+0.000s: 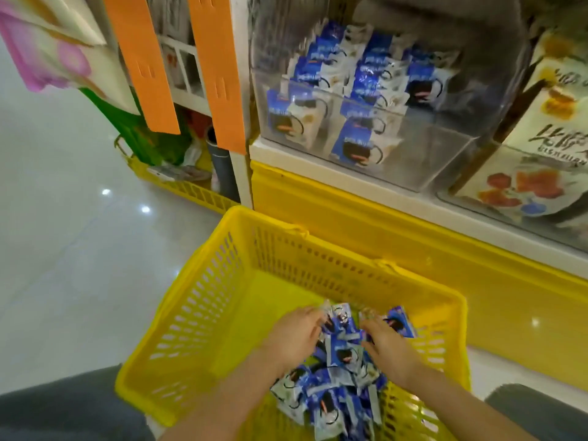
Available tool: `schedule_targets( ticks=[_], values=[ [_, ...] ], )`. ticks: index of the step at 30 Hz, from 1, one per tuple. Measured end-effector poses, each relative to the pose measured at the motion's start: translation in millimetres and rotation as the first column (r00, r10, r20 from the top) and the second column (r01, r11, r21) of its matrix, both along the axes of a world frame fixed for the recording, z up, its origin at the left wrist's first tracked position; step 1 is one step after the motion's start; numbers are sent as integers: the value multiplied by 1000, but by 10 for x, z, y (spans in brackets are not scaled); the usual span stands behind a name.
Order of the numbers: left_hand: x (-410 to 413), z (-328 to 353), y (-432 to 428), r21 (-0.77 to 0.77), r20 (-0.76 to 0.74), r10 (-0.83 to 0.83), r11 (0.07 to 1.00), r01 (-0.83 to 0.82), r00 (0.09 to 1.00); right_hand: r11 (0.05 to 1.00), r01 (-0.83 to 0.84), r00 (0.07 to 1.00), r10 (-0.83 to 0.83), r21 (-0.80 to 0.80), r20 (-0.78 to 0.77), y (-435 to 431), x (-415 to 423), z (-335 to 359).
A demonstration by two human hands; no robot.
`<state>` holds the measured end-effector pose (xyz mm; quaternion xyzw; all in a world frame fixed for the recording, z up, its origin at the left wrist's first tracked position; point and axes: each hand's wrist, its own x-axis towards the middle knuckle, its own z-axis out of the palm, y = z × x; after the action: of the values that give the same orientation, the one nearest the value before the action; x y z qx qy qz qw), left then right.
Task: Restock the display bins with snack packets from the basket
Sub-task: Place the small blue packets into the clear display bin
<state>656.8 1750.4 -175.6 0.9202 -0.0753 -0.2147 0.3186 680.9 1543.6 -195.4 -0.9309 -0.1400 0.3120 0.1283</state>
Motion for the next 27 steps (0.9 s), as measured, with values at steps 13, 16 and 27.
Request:
schedule_targets(
  ticks=[13, 16, 27],
  values=[
    [-338, -1075, 81, 42, -578, -31, 997, 68, 815, 995, 89, 955, -97, -41, -280, 143, -131, -807],
    [-386, -1163, 55, 81, -613, -8, 994, 73, 790, 988, -19, 975, -15, -150, -222, 168, -82, -812],
    [-349, -904, 2, 62, -669, 203, 974, -219, 715, 955, 289, 949, -276, 64, -154, 256, -68, -412]
  ],
)
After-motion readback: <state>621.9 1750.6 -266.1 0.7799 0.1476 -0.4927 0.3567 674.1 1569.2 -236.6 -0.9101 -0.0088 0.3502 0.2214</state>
